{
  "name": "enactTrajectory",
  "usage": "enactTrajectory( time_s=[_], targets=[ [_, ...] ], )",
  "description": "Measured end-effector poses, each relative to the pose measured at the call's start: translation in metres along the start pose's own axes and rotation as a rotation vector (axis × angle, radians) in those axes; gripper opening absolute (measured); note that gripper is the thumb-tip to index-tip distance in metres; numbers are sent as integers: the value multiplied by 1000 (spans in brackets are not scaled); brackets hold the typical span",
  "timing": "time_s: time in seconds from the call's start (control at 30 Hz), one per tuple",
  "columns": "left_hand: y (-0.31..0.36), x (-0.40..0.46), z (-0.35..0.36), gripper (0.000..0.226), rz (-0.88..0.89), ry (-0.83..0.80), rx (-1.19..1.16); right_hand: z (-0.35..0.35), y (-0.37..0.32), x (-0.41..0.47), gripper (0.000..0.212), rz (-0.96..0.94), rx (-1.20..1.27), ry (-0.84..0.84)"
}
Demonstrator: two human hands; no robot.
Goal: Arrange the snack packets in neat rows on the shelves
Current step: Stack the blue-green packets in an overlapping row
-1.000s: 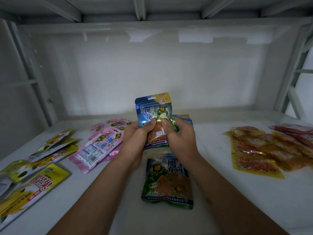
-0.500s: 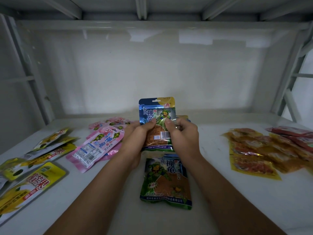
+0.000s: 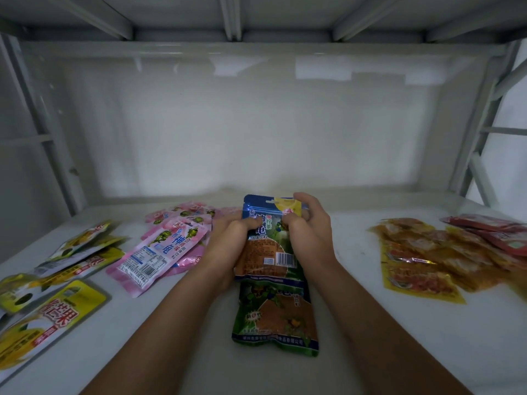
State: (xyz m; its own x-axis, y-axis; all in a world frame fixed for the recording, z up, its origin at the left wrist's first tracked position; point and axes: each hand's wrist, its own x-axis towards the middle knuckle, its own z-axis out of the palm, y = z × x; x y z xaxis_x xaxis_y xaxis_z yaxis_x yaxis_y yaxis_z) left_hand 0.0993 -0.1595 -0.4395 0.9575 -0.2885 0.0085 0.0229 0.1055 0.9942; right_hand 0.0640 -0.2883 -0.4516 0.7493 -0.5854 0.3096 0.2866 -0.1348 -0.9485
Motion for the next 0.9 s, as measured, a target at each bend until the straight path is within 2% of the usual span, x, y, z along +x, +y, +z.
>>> enactTrajectory(
  time_s=[0.07,0.23,0.33,0.47,0.5,0.57,0.67,0.8,0.9],
  targets=[
    [-3,0,1,18,18,-33,21,-3,-1,1,35,-29,-72,8],
    [-7,1,2,30,141,45,143,-5,6,0,15,-54,-312,-6],
    [-13,3,-1,35,227,25,328,-7,14,3,34,-87,-497,12],
    [-19,8,-3,27,281,-44,541,-8,19,7,36,-143,-633,51],
    [-21,10,-3,26,308,-53,583,-9,18,8,32,-135,-656,79],
    [-23,11,-3,23,373,-49,661,-12,18,11,9,-75,-721,126],
    [-26,11,-2,22,453,-4,776,-15,20,14,39,27,-838,139],
    [-27,14,2,19,424,23,813,-12,23,14,39,41,-830,163],
    [-23,23,9,22,346,-30,867,-12,25,16,36,63,-816,165]
  ],
)
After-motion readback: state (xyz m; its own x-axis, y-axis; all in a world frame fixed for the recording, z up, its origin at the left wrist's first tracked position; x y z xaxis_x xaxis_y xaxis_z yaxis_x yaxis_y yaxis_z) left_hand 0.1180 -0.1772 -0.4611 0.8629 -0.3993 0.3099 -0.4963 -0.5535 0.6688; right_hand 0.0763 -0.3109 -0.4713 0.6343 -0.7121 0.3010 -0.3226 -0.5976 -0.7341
